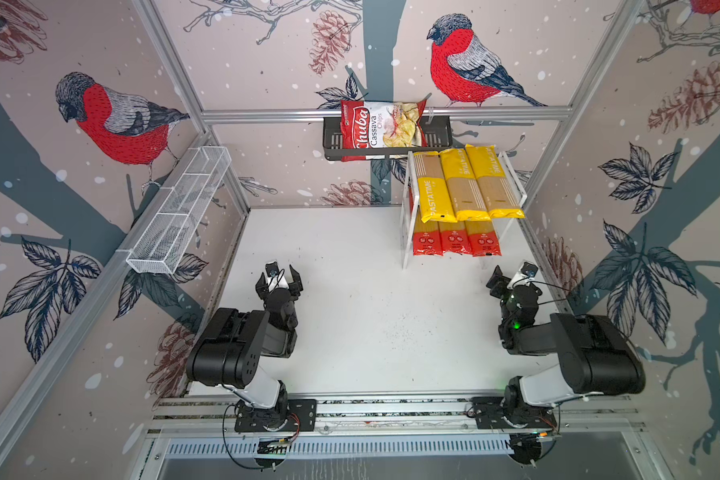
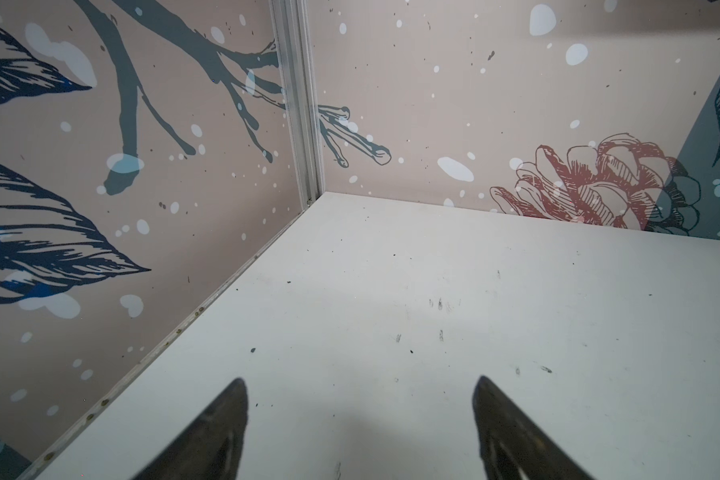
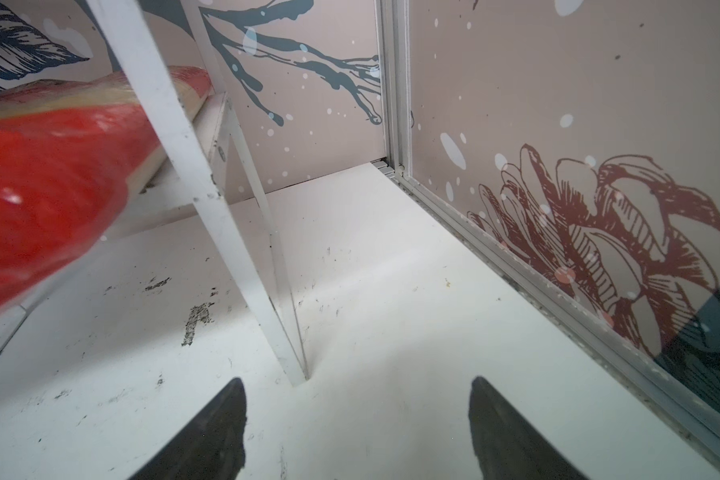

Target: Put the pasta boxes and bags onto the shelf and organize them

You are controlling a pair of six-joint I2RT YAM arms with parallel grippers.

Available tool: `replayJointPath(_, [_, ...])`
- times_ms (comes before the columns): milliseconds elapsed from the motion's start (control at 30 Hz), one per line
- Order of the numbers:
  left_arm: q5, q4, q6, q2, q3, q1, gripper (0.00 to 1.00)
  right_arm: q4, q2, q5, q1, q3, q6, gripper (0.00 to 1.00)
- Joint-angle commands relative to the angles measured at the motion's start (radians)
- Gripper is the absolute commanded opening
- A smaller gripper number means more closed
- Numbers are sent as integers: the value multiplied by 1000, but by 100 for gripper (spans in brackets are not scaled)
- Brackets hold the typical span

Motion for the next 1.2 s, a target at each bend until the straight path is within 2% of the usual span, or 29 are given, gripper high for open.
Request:
replayJointPath(0, [2, 13, -1, -3, 4, 2, 98, 46, -2, 13, 9, 6, -20, 86])
replayJointPath(167, [2, 14, -1, -3, 4, 2, 99, 41, 2, 56, 28, 12, -29, 93])
replayJointPath(200, [2, 15, -1, -5, 4, 2, 99, 38, 3, 66, 31, 12, -29, 99])
replayJointPath(400, [2, 13, 0, -4, 4, 2, 99, 45, 3, 109, 41, 9, -21, 100])
replayJointPath(1167, [1, 14, 1, -4, 4, 0, 99, 44, 3, 107, 39, 11, -20, 100])
